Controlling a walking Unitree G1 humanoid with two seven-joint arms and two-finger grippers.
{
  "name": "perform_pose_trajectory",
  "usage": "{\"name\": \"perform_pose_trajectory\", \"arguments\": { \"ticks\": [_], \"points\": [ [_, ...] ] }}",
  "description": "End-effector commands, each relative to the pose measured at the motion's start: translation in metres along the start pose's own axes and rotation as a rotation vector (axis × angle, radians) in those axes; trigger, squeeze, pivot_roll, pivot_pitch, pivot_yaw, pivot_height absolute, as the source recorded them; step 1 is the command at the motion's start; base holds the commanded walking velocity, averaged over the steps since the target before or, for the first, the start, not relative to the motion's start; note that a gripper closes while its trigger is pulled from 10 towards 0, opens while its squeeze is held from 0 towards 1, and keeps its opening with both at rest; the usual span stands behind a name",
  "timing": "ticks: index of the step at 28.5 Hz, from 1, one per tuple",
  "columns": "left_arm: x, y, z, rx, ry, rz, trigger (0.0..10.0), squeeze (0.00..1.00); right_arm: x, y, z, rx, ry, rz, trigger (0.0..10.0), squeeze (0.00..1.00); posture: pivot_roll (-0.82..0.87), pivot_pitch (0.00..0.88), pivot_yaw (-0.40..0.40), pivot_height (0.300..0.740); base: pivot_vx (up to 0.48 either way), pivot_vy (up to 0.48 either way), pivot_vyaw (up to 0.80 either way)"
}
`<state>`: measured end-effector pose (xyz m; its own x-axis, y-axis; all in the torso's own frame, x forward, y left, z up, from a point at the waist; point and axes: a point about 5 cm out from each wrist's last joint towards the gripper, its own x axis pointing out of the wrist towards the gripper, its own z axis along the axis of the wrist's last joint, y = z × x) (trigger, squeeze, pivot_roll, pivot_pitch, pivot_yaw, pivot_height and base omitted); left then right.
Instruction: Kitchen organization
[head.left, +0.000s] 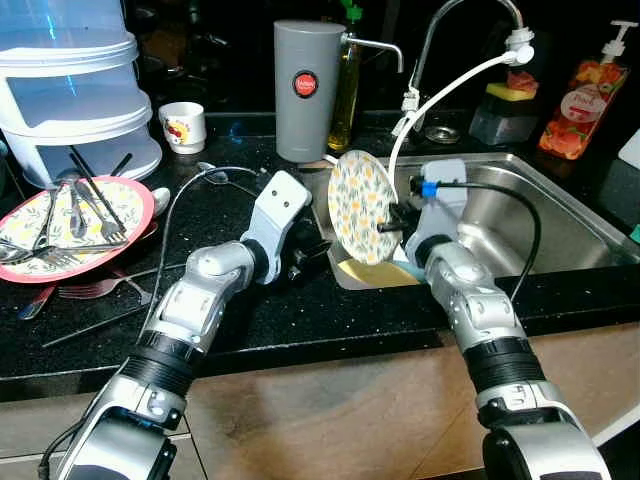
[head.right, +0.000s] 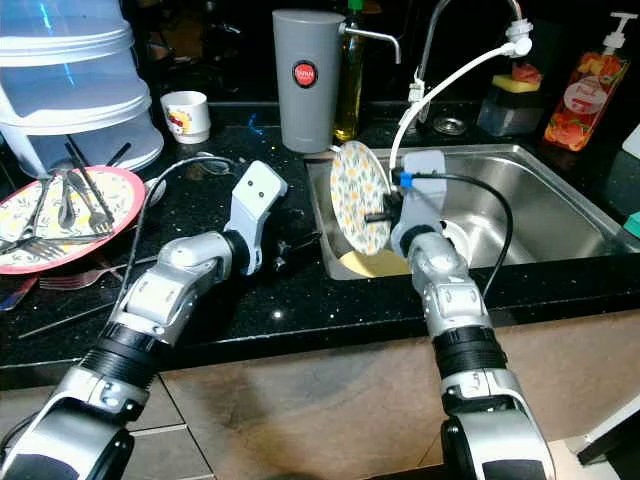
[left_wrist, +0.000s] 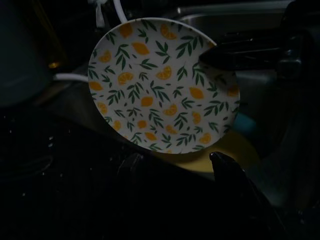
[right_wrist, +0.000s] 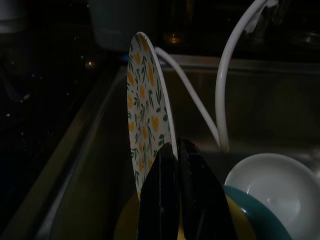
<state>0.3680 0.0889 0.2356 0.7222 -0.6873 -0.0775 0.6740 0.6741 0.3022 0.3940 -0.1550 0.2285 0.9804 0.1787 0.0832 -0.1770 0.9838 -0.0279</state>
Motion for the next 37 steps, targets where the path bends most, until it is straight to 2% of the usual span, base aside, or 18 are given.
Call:
{"name": "perform_pose_trajectory", "arguments": {
  "ticks": [1, 3, 4, 5, 9, 10, 11, 12, 14, 15, 16, 17, 24, 27, 30, 34, 35, 37],
  "points": [
    [0.000, -0.001, 0.002, 0.009, 0.016, -0.016, 10.0, 0.00, 0.000, 0.000, -0.007, -0.007, 0.035, 0.004, 0.0, 0.00, 0.11, 0.048, -0.025, 0.740, 0.000, 0.000, 0.00],
    [0.000, -0.001, 0.001, 0.003, 0.017, -0.015, 10.0, 0.00, 0.000, -0.001, -0.007, -0.008, 0.039, 0.001, 0.0, 0.00, 0.11, 0.048, -0.025, 0.740, 0.000, 0.000, 0.00],
    [0.000, -0.002, 0.001, -0.009, 0.021, -0.018, 10.0, 0.00, 0.000, -0.002, -0.008, -0.019, 0.052, -0.004, 7.1, 0.00, 0.11, 0.048, -0.025, 0.740, 0.000, 0.000, 0.00],
    [0.001, -0.002, 0.000, -0.015, 0.022, -0.021, 10.0, 0.00, 0.000, -0.003, -0.009, -0.027, 0.059, -0.009, 10.0, 0.00, 0.11, 0.048, -0.025, 0.740, 0.000, 0.000, 0.00],
    [0.001, -0.002, 0.000, -0.018, 0.022, -0.022, 10.0, 0.00, 0.000, -0.004, -0.010, -0.029, 0.067, -0.010, 10.0, 0.00, 0.11, 0.046, -0.025, 0.740, 0.000, 0.000, 0.00],
    [0.001, -0.002, 0.000, -0.023, 0.020, -0.022, 10.0, 0.00, 0.000, -0.004, -0.011, -0.030, 0.076, -0.012, 10.0, 1.00, 0.11, 0.046, -0.025, 0.740, 0.000, 0.000, 0.00],
    [0.001, -0.002, 0.000, -0.035, 0.017, -0.023, 10.0, 0.02, 0.000, -0.005, -0.012, -0.032, 0.087, -0.018, 10.0, 1.00, 0.11, 0.046, -0.025, 0.740, 0.000, 0.000, 0.00],
    [0.001, -0.002, 0.000, -0.041, 0.015, -0.020, 10.0, 0.46, 0.000, -0.006, -0.013, -0.036, 0.096, -0.024, 10.0, 1.00, 0.11, 0.046, -0.025, 0.740, 0.000, 0.000, 0.00],
    [0.001, -0.001, 0.001, -0.042, 0.015, -0.012, 10.0, 0.55, 0.001, -0.008, -0.013, -0.044, 0.103, -0.040, 10.0, 1.00, 0.11, 0.048, -0.026, 0.740, 0.000, 0.000, 0.00],
    [0.001, 0.000, 0.001, -0.029, 0.018, 0.001, 10.0, 0.19, 0.001, -0.008, -0.013, -0.045, 0.101, -0.050, 10.0, 0.00, 0.11, 0.048, -0.026, 0.740, 0.000, 0.000, 0.00],
    [0.001, 0.000, 0.001, -0.021, 0.021, 0.009, 10.0, 0.19, 0.001, -0.009, -0.012, -0.046, 0.099, -0.056, 10.0, 0.00, 0.11, 0.048, -0.026, 0.740, 0.000, 0.000, 0.00],
    [0.000, 0.002, 0.001, -0.016, 0.020, 0.025, 10.0, 0.00, 0.001, -0.010, -0.011, -0.039, 0.091, -0.064, 10.0, 0.00, 0.11, 0.048, -0.026, 0.740, 0.000, 0.000, 0.00],
    [-0.008, 0.021, 0.004, -0.084, -0.005, 0.245, 10.0, 0.00, 0.002, -0.010, -0.002, 0.020, 0.031, -0.062, 10.0, 0.00, 0.11, 0.060, -0.021, 0.740, 0.000, 0.000, 0.00],
    [-0.027, 0.042, 0.000, -0.145, 0.001, 0.435, 10.0, 0.00, 0.001, -0.006, 0.005, 0.056, -0.012, -0.015, 10.0, 0.00, 0.11, 0.068, -0.023, 0.740, 0.000, 0.000, 0.00],
    [-0.036, 0.043, -0.001, -0.099, 0.014, 0.401, 10.0, 0.00, 0.001, -0.002, 0.005, 0.069, -0.016, 0.014, 10.0, 0.00, 0.11, 0.068, -0.023, 0.740, 0.000, 0.000, 0.00],
    [-0.057, 0.037, 0.012, -0.117, -0.118, 0.278, 10.0, 0.00, 0.002, 0.005, 0.008, 0.101, -0.038, 0.062, 10.0, 0.00, 0.12, 0.075, -0.031, 0.740, 0.000, 0.000, 0.00],
    [-0.067, 0.034, 0.017, -0.134, -0.165, 0.210, 10.0, 1.00, 0.003, 0.008, 0.010, 0.129, -0.045, 0.076, 10.0, 0.00, 0.12, 0.075, -0.031, 0.740, 0.000, 0.000, 0.00],
    [-0.080, 0.030, 0.020, -0.120, -0.196, 0.113, 10.0, 1.00, 0.003, 0.010, 0.012, 0.156, -0.054, 0.095, 10.0, 0.00, 0.12, 0.076, -0.036, 0.740, 0.000, 0.000, 0.00]
  ]
}}
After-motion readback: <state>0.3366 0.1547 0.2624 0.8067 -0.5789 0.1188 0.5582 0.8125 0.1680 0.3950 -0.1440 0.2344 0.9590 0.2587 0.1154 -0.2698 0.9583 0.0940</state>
